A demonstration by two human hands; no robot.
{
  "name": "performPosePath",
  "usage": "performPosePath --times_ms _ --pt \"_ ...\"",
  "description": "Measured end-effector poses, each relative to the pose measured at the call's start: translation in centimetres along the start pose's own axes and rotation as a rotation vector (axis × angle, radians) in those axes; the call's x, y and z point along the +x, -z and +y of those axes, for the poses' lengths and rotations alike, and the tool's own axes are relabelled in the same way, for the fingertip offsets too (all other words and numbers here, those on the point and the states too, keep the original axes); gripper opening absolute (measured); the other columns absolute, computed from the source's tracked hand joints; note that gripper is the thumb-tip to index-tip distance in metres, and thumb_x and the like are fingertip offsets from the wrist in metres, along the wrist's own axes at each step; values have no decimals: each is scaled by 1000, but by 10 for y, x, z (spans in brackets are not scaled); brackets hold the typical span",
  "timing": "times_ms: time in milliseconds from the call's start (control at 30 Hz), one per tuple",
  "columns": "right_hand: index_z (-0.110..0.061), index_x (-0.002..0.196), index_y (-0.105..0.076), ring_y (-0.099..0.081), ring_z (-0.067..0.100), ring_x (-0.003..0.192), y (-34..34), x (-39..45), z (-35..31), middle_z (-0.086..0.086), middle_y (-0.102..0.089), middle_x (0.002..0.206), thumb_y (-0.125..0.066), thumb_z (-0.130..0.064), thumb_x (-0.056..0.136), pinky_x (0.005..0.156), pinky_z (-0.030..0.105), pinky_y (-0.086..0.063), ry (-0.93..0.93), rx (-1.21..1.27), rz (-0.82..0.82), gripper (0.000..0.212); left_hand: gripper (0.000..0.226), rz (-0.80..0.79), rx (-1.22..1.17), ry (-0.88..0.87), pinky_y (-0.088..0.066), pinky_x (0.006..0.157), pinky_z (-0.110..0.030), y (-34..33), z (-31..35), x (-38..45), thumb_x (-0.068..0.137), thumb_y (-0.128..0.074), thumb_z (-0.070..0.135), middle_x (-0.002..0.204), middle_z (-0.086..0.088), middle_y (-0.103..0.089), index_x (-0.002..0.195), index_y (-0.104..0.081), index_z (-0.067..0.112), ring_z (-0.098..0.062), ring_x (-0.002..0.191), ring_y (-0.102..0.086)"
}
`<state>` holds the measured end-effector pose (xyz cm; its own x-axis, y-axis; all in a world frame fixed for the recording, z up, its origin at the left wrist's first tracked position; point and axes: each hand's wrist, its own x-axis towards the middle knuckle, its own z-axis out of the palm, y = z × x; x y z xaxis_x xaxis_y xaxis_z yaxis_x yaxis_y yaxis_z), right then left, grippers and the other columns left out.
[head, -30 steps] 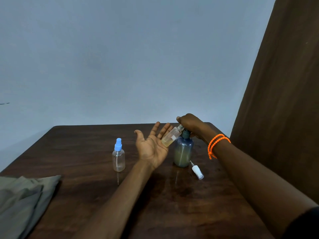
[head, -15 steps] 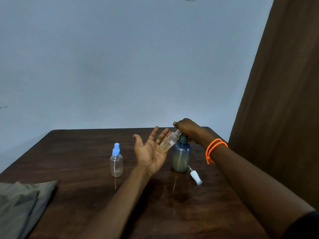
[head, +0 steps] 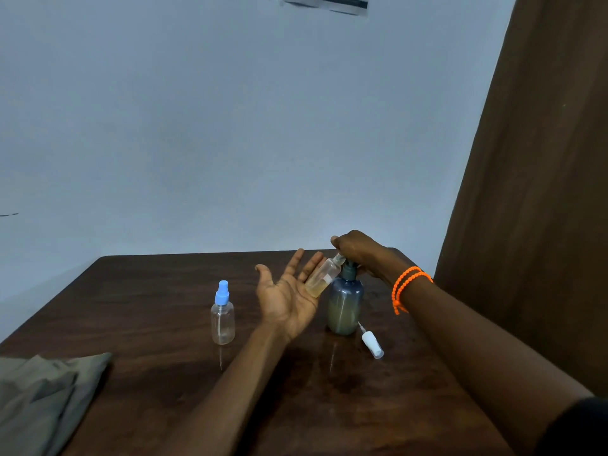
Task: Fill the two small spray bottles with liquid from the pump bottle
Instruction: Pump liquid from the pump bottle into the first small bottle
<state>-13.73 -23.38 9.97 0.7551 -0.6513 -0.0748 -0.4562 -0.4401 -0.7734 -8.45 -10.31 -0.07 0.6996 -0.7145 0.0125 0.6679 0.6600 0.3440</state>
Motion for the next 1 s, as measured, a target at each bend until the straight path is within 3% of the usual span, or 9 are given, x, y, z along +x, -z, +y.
performPosePath --times_ms 167,333,467,600,633,733,900,1000 --pt "-12 72 -49 -51 26 75 -5 -1 4 10 -55 79 -47 -29 96 66 35 -42 43 17 34 29 95 7 -15 -11 -33 118 -60 3 1 4 91 -27 82 137 -29 -61 146 -49 8 -44 132 -56" --pt "-10 86 -56 -64 32 91 0 4 -1 15 -65 96 -48 -34 95 79 41 -55 5 -3 0 27 94 16 7 -6 -34 119 -58 1 0 5 92 -25 81 136 -28 -62 147 -49 8 -42 132 -56" --pt "-12 78 -51 -54 22 69 -5 1 6 9 -57 80 -48 -29 100 61 30 -45 -4 60 6 28 94 18 0 -11 -35 118 -58 3 2 4 92 -26 81 137 -28 -61 146 -49 8 -42 132 -56" --pt "-9 86 -56 -65 33 94 0 1 1 17 -66 99 -47 -32 96 83 43 -55 -17 0 9 27 94 16 8 -1 -35 118 -58 1 0 3 92 -26 81 138 -28 -61 146 -49 9 -42 132 -56" --pt "-9 86 -56 -65 33 93 0 1 -1 17 -66 98 -47 -32 96 82 43 -55 -20 5 1 26 94 10 11 0 -36 117 -58 1 0 3 92 -26 81 138 -28 -60 146 -50 9 -42 132 -56" --pt "-10 78 -50 -54 23 70 -4 1 3 11 -56 80 -48 -25 98 61 30 -46 10 52 6 25 94 10 8 -4 -37 116 -58 3 2 4 91 -26 81 139 -28 -60 146 -51 9 -42 132 -56" --pt "-9 86 -56 -62 31 87 -1 1 2 15 -63 94 -47 -33 96 79 40 -54 3 11 9 28 93 18 -7 -1 -35 118 -59 2 2 4 92 -26 81 138 -28 -60 146 -50 8 -43 133 -55" --pt "-11 78 -50 -53 23 70 -1 -1 3 10 -55 78 -48 -27 98 64 30 -46 -11 97 7 26 93 19 -15 0 -37 116 -59 1 1 3 92 -26 80 139 -28 -60 145 -51 8 -43 133 -55"
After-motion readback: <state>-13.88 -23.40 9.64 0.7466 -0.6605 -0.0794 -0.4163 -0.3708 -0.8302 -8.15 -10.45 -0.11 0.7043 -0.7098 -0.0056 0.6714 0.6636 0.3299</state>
